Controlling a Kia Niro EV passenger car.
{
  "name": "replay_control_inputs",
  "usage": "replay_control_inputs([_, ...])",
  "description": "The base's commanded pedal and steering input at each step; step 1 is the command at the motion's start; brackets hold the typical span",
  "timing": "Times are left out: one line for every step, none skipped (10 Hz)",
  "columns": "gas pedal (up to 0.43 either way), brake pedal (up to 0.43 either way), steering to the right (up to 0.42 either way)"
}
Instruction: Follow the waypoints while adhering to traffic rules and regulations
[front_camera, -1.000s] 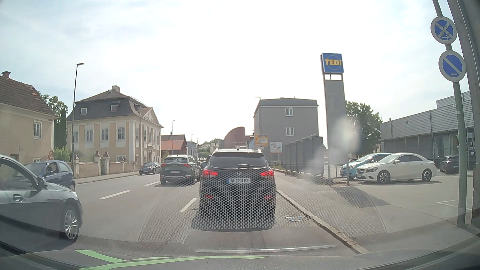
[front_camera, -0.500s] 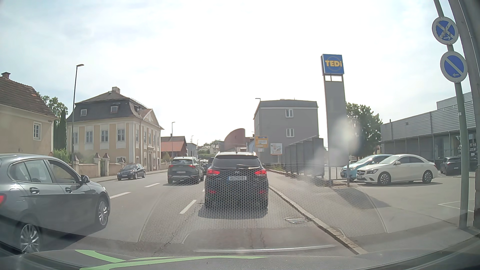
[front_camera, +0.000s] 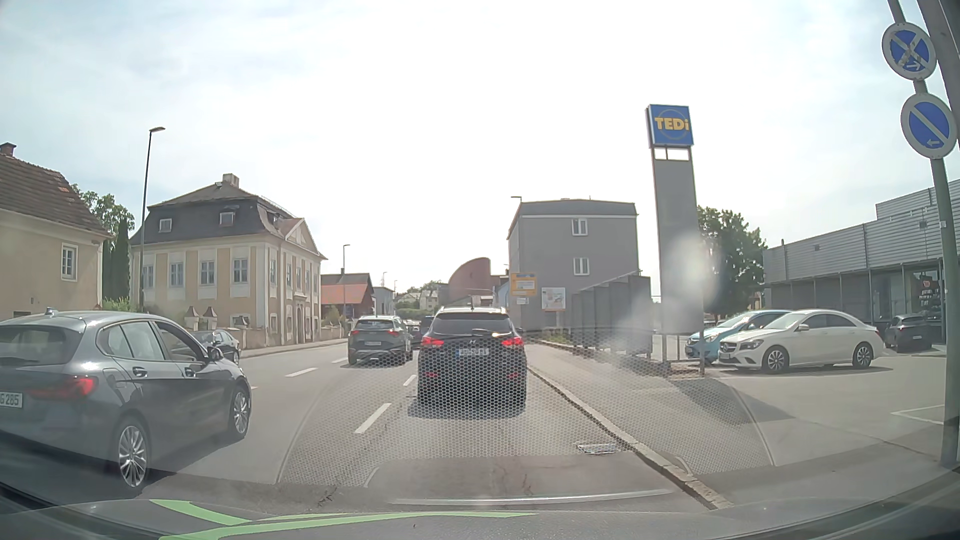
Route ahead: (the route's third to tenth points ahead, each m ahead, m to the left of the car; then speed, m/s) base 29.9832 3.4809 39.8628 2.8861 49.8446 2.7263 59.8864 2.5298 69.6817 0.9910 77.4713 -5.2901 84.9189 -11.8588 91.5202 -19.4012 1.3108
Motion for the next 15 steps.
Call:
replay_control_inputs([0.28,0.0,-0.012])
replay_control_inputs([0.28,0.0,-0.013])
replay_control_inputs([0.287,0.0,-0.013])
replay_control_inputs([0.299,0.0,-0.013])
replay_control_inputs([0.299,0.0,-0.014])
replay_control_inputs([0.299,0.0,-0.014])
replay_control_inputs([0.311,0.0,-0.015])
replay_control_inputs([0.311,0.0,-0.015])
replay_control_inputs([0.311,0.0,-0.016])
replay_control_inputs([0.311,0.0,-0.016])
replay_control_inputs([0.311,0.0,-0.016])
replay_control_inputs([0.311,0.0,-0.017])
replay_control_inputs([0.311,0.0,-0.018])
replay_control_inputs([0.311,0.0,-0.018])
replay_control_inputs([0.311,0.0,-0.017])
